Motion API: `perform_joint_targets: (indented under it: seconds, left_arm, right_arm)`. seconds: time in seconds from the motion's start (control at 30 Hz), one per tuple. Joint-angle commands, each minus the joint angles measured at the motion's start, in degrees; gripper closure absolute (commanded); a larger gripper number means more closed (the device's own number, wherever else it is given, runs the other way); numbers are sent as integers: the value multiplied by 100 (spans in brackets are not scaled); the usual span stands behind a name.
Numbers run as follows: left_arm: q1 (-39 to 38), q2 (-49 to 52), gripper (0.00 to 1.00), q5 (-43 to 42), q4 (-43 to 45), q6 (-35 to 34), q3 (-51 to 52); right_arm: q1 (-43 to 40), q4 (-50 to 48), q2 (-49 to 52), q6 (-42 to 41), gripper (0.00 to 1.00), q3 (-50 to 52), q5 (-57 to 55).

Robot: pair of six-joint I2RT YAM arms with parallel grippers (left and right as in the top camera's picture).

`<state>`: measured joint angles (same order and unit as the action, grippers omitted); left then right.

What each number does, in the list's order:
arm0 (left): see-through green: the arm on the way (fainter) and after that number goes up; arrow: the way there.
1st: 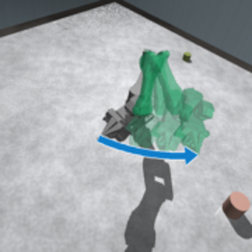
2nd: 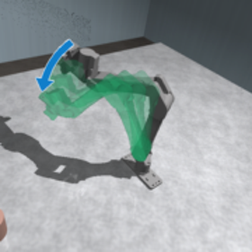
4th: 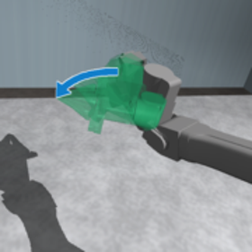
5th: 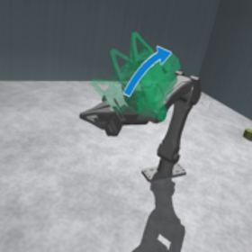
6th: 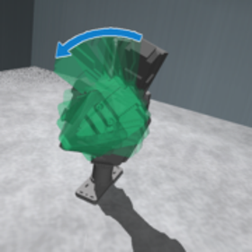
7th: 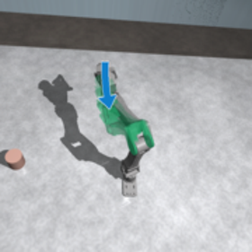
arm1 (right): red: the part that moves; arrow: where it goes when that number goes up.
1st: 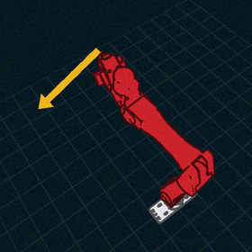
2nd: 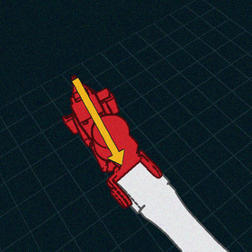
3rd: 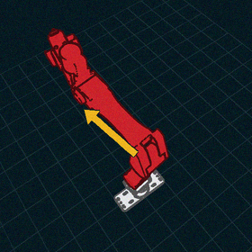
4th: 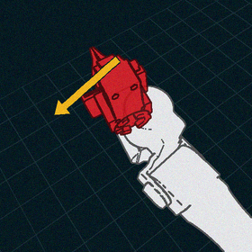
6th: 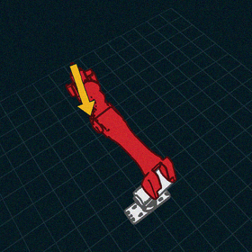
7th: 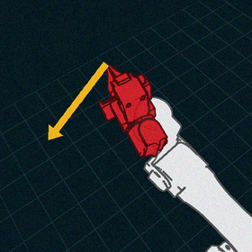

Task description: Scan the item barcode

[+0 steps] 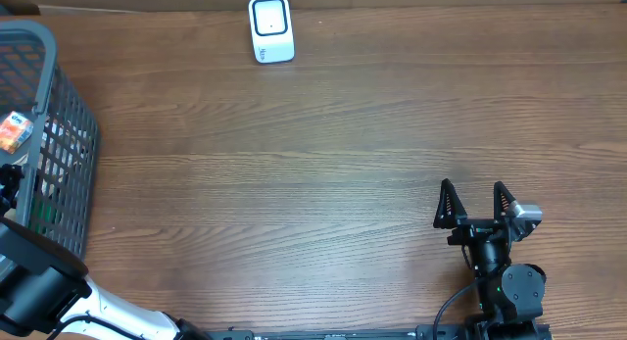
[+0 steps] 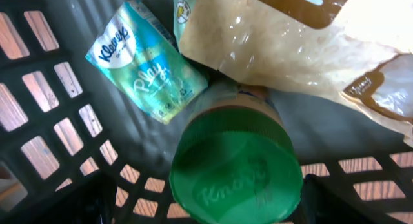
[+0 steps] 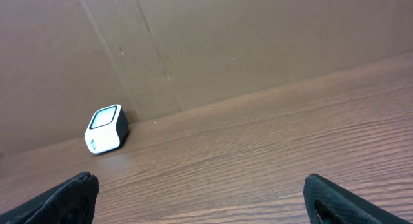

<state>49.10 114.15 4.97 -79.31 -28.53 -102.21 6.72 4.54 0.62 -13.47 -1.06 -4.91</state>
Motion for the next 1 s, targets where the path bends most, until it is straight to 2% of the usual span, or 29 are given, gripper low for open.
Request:
perform_joint_targets:
  seconds: [0.0, 0.27, 0.97]
  left_arm:
    - [-61, 96, 4, 98, 142, 83, 223]
    - [-79, 96, 5, 101, 704, 136, 892]
    - [-92, 83, 13, -483, 761, 435, 721]
  right_arm:
    - [-37, -24, -46, 4, 0, 61, -13]
    - [-37, -24, -46, 4, 0, 61, -13]
    - [-37, -24, -46, 4, 0, 61, -13]
